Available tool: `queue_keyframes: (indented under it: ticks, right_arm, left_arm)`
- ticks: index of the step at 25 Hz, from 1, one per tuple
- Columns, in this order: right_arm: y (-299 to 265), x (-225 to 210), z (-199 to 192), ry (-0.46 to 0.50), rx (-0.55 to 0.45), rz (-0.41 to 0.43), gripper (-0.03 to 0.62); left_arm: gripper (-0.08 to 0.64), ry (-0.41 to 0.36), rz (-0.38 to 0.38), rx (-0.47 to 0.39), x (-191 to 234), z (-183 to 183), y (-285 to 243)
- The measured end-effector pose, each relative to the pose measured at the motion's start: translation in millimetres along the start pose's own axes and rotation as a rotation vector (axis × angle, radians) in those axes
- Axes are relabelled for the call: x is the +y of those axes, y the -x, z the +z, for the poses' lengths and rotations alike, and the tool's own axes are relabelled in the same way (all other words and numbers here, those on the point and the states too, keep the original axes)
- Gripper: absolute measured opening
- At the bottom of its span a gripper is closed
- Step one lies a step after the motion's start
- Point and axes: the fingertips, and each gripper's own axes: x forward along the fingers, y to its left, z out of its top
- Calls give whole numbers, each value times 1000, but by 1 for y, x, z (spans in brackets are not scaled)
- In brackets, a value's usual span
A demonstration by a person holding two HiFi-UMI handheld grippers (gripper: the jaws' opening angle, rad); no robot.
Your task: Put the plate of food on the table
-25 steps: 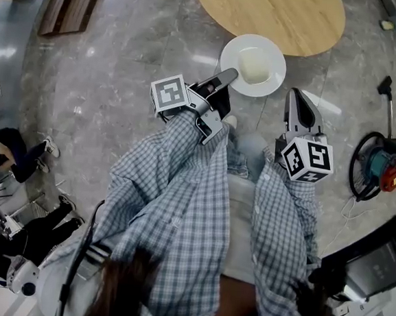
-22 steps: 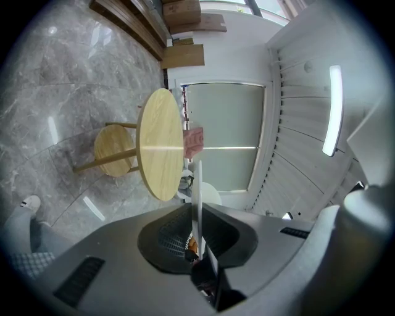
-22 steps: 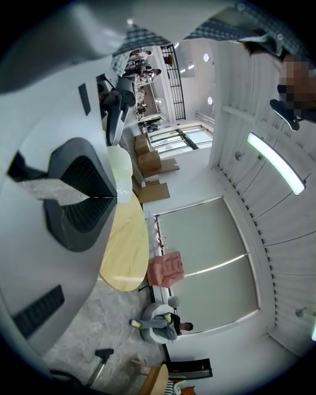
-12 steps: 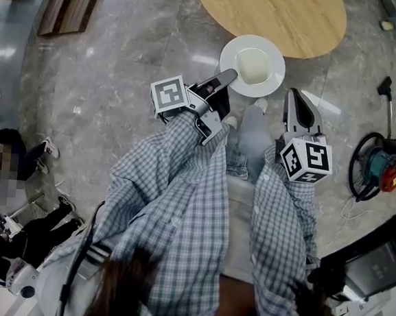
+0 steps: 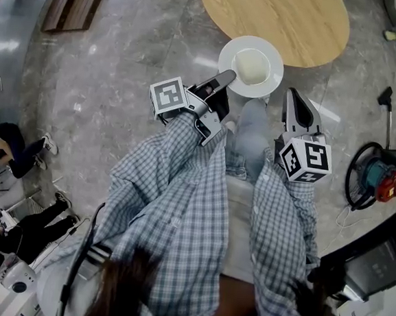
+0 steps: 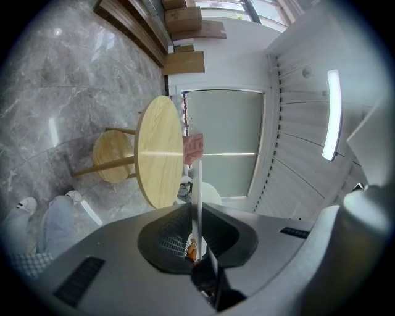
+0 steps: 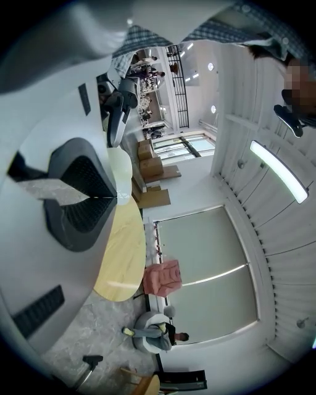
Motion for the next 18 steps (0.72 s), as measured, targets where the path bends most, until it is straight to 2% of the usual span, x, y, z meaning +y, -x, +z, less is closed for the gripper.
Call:
queue_keyframes:
  ticks: [18]
  right_arm:
    - [-71,-59,43,13,8,58,8]
  left_arm:
    - [34,6,1,-57,-8,48,-78]
